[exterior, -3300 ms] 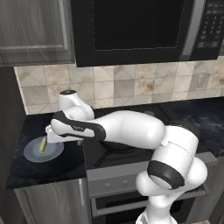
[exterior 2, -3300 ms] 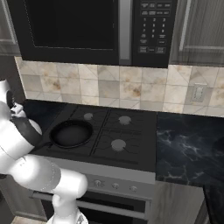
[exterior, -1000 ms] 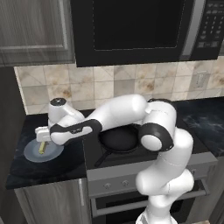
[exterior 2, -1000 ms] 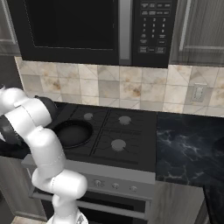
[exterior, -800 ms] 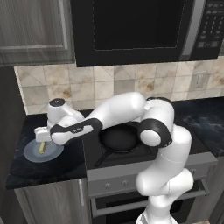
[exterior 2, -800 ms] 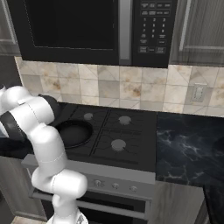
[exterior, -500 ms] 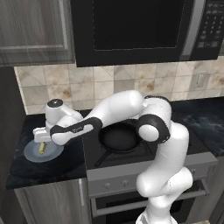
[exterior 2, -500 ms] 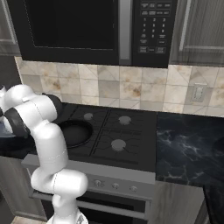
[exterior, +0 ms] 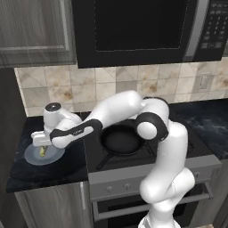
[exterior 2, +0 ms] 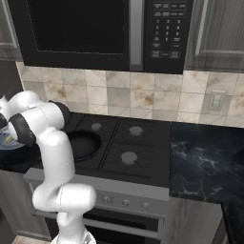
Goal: Pick up the butter stick and place it in the pan. Then turn on the burner for the pan.
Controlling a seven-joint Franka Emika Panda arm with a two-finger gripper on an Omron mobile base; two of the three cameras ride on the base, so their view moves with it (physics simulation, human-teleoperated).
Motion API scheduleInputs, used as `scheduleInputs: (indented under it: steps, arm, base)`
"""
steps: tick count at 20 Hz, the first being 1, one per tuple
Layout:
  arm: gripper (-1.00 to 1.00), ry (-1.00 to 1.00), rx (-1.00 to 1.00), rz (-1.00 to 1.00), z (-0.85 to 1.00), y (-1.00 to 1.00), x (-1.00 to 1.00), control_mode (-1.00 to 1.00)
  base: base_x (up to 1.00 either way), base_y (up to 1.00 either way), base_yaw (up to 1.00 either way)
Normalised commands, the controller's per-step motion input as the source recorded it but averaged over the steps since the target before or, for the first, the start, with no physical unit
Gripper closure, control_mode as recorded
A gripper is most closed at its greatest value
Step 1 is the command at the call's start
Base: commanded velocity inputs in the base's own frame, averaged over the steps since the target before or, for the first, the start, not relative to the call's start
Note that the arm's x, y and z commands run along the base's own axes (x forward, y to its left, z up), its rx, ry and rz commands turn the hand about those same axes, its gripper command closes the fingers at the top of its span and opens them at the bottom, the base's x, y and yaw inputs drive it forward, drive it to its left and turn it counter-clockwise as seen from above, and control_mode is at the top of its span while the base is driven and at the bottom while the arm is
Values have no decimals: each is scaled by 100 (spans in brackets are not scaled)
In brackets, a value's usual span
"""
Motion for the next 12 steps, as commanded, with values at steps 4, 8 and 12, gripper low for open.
scheduleInputs:
  steps: [4,8,12]
  arm:
    - [-100,1,0,0,-5,11,10,-100]
    - [-100,3,0,0,-3,14,12,-100]
    - [-100,3,0,0,-5,12,13,-100]
  base:
    - [0,0,0]
    - [0,0,0]
    - [0,0,0]
